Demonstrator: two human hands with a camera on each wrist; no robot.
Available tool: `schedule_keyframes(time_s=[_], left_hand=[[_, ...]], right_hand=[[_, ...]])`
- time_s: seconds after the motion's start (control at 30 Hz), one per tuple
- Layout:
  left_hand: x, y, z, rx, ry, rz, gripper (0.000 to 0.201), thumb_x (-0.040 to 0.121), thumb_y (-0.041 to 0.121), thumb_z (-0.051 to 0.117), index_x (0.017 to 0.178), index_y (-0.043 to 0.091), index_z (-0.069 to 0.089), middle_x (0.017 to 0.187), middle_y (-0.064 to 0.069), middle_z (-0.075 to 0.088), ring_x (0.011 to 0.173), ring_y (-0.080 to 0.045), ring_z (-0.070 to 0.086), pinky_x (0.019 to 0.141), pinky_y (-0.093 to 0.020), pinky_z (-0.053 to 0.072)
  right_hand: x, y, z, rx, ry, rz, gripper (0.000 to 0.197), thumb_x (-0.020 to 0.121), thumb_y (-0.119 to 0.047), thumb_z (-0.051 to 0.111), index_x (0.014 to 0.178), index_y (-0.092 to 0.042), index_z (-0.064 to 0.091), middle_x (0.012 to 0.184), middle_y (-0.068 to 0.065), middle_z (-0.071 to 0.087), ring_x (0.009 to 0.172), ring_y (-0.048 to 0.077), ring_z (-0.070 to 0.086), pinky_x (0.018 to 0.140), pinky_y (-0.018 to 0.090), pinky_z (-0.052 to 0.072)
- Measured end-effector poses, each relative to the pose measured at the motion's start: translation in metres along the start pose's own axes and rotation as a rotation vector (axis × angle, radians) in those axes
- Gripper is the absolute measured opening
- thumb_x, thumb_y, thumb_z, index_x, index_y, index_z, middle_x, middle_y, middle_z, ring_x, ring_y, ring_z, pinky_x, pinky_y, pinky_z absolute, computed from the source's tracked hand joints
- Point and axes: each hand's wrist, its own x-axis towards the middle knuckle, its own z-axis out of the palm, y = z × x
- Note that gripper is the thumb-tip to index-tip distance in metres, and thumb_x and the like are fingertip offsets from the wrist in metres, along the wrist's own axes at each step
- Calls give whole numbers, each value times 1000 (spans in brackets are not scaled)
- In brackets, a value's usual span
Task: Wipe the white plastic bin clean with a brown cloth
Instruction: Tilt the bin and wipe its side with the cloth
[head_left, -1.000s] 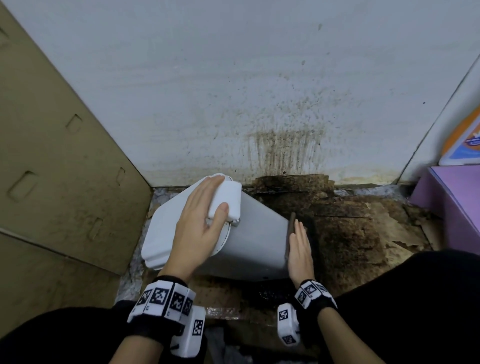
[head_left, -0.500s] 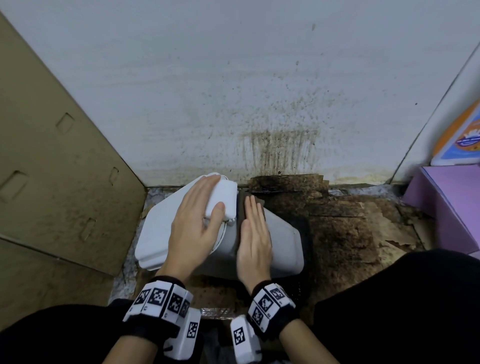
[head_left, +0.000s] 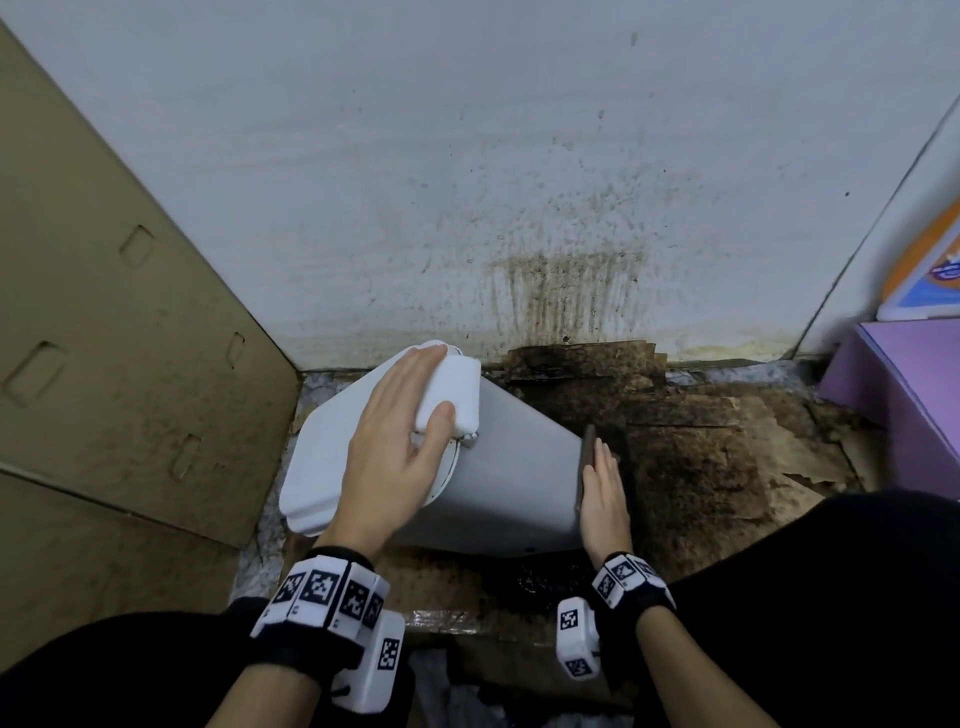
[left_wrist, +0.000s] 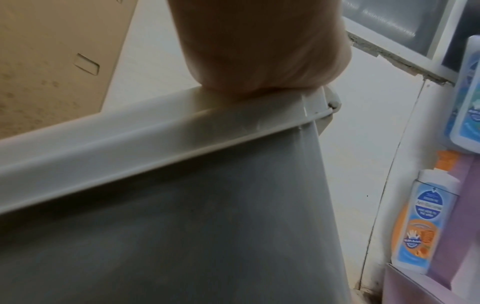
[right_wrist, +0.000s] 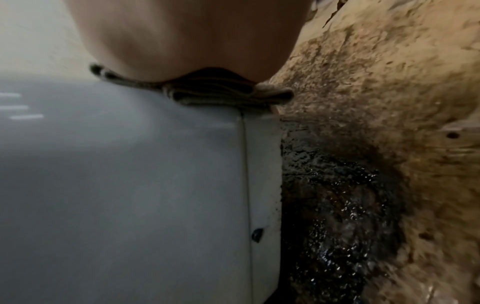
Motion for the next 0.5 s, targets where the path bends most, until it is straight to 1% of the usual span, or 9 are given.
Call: schedule_keyframes(time_s=[0.1, 0.17, 0.23, 0.27, 0.4, 0.5], left_hand=[[1, -1, 2, 7, 13, 3, 52, 104, 40, 39, 153, 23, 44, 157, 13, 44, 150, -7, 32, 122, -31, 28], [1, -2, 2, 11, 17, 3, 51, 104, 39, 39, 153, 23, 44, 157, 13, 43, 150, -7, 33, 122, -32, 29], [1, -3, 2, 18, 16, 7, 51, 105, 39, 39, 153, 23, 44, 157, 12, 43, 150, -6, 32, 122, -32, 29], [2, -2, 2, 21, 16, 6, 51, 105, 38, 39, 153, 23, 44, 157, 12, 43, 150, -7, 32, 122, -33, 29], [3, -4, 4, 29, 26, 14, 51, 105, 38, 39, 153, 22, 44, 157, 10, 44, 150, -8, 33, 122, -37, 31], [1, -6, 2, 27, 30, 15, 51, 105, 38, 38, 153, 21, 44, 157, 10, 44, 150, -9, 33, 122, -37, 31]], right_hand=[[-2, -8, 4, 15, 23, -2, 50, 110, -22, 29, 160, -20, 22, 169, -5, 16, 155, 9, 8, 126, 29, 3], [-7, -18, 7, -30, 50, -33, 51, 109, -24, 30, 159, -19, 24, 169, -3, 18, 155, 11, 11, 126, 28, 4], [-16, -38, 14, -71, 54, -127, 58, 103, -32, 26, 159, -18, 25, 168, -2, 20, 154, 10, 13, 126, 28, 5], [-22, -51, 19, -66, 48, -185, 62, 100, -35, 24, 159, -18, 25, 167, -4, 20, 154, 8, 13, 126, 28, 5], [-49, -105, 36, 12, 2, -385, 65, 98, -48, 14, 159, -26, 21, 166, -15, 14, 153, -2, 5, 125, 23, 2], [-59, -128, 42, 50, -81, -431, 66, 97, -51, 11, 159, -28, 18, 168, -15, 11, 153, -4, 0, 125, 23, 0]])
